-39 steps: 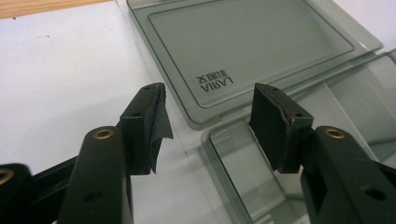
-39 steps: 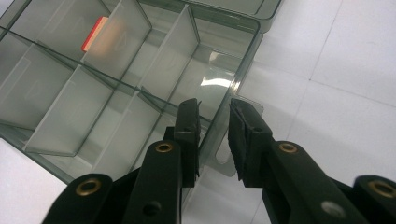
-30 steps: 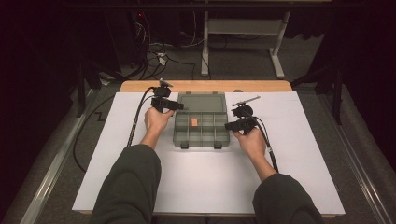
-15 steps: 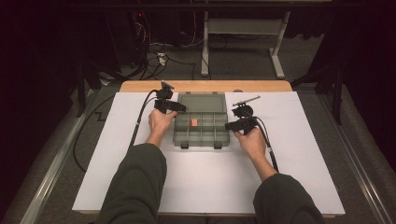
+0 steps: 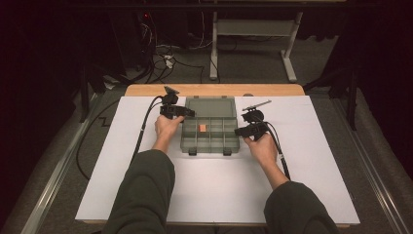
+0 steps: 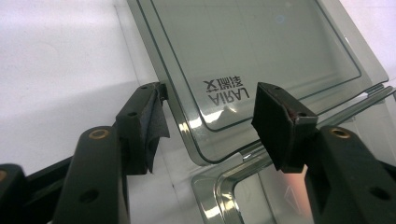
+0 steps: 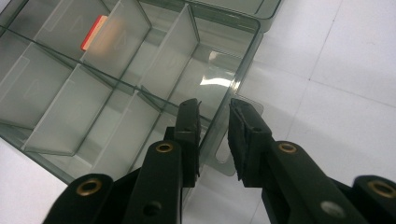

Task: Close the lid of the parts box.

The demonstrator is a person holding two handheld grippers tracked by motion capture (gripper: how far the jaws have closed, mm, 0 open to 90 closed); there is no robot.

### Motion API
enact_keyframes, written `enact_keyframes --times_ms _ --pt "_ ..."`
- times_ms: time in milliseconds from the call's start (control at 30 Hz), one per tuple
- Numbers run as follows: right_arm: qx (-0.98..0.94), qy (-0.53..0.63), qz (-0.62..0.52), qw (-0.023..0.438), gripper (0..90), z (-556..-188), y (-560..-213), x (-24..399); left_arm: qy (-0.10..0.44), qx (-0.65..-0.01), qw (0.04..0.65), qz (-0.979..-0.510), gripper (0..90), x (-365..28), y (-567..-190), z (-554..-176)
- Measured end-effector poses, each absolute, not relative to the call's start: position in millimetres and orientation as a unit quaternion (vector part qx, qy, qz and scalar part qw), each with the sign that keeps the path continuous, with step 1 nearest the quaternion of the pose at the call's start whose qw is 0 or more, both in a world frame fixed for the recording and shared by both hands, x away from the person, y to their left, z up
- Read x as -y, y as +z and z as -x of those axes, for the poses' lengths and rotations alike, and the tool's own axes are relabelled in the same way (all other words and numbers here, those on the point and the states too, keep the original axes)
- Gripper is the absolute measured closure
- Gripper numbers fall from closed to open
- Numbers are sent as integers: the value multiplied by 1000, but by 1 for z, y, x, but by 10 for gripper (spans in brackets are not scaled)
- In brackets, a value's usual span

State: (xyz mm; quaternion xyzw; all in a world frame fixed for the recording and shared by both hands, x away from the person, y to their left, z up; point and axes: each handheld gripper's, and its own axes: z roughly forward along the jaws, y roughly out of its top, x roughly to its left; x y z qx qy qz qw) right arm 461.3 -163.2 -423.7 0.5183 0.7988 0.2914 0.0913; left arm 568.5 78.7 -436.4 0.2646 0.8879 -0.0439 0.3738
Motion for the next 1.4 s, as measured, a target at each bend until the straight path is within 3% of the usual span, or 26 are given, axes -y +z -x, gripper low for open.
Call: enact_keyframes --times_ms 1000,1067,1167,1400 --pt "-802 278 -519 100 747 -461 -422 159 -26 -871 402 -282 490 -78 -427 -561" --pt "-802 278 -519 100 748 -461 -422 159 -25 -870 426 -247 494 -73 -425 -564" --pt "-803 278 -517 101 748 -461 -422 159 -22 -866 410 -284 500 -77 -424 -558" --pt "-803 277 -517 105 748 -460 -422 159 -14 -860 422 -286 501 -76 -416 -553"
